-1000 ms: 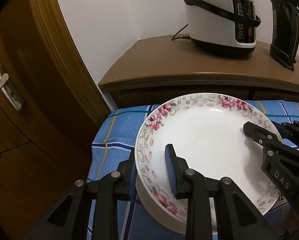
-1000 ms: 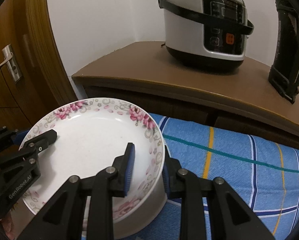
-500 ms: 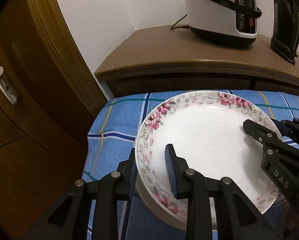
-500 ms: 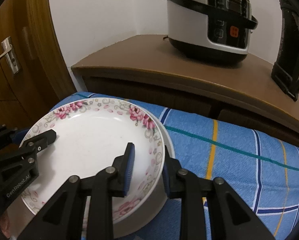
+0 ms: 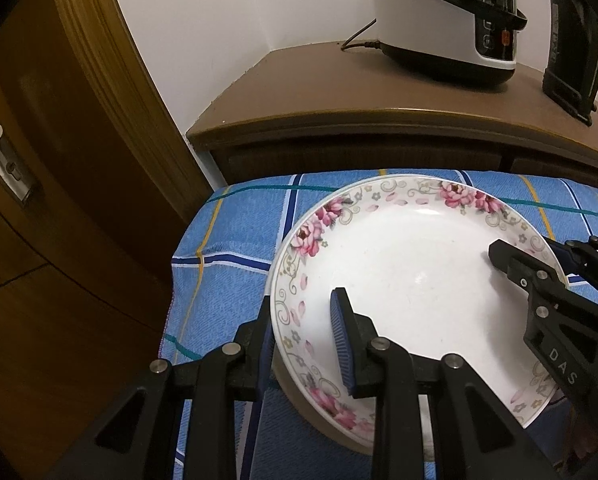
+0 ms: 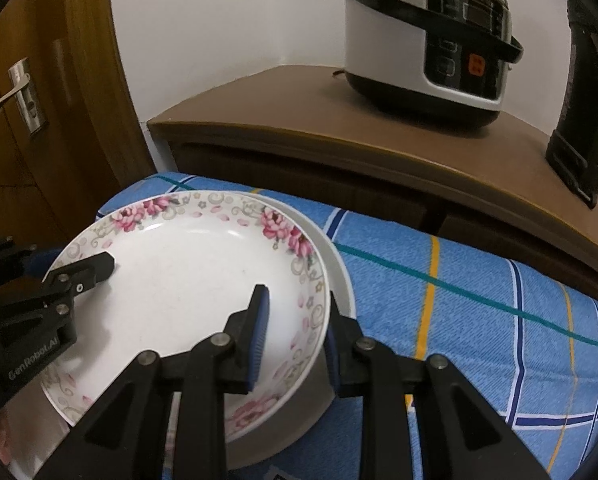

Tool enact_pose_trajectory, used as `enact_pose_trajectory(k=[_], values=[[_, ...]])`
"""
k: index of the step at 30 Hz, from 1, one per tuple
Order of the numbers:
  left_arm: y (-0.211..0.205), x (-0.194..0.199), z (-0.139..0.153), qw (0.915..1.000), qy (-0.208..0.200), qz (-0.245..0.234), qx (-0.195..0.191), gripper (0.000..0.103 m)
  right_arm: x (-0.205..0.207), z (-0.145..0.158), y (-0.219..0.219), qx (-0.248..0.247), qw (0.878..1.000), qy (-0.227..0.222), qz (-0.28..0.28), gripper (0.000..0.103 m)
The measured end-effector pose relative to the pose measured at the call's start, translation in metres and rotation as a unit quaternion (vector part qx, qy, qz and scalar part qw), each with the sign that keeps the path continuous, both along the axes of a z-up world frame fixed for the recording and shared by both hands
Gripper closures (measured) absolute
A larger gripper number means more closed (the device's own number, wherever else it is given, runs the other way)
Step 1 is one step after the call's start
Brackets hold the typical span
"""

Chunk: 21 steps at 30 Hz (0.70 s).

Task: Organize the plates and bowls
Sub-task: 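Lower the pink-floral plate onto the white plate and open both grippers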

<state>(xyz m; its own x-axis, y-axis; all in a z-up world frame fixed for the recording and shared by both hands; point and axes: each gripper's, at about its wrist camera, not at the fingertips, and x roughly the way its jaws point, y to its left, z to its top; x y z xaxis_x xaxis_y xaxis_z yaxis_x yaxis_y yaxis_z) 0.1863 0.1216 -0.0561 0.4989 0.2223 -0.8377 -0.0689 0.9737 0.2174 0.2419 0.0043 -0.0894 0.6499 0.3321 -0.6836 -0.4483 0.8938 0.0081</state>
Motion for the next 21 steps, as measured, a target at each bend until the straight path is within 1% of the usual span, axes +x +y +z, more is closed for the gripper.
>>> enact_pose_trajectory(k=[4,6,8,11,14,21], values=[[0.000,-0.001,-0.001,1.0000,0.008,0.002,0.003,0.072,-0.003,-0.002,0.001,-0.007,1.000,-0.008,0.003,0.078],[-0.005,-0.002,-0.008,0.9993,0.024,-0.004,0.028,0.072,-0.006,-0.002,0.003,-0.018,1.000,-0.019,0.004,0.077],[-0.011,-0.006,-0.007,0.9983,0.014,-0.010,0.056,0.072,-0.007,-0.002,0.002,-0.014,1.000,-0.016,0.005,0.077],[-0.010,-0.005,-0.003,0.9986,0.016,-0.006,0.050,0.072,-0.004,-0.004,-0.001,-0.005,1.000,-0.006,0.006,0.077],[-0.011,-0.005,-0.001,0.9982,0.017,-0.008,0.058,0.072,-0.002,-0.004,-0.002,-0.004,1.000,-0.004,0.006,0.077],[-0.014,-0.005,-0.001,0.9981,0.018,-0.006,0.059,0.072,0.000,-0.003,-0.003,-0.008,1.000,-0.008,0.007,0.077]])
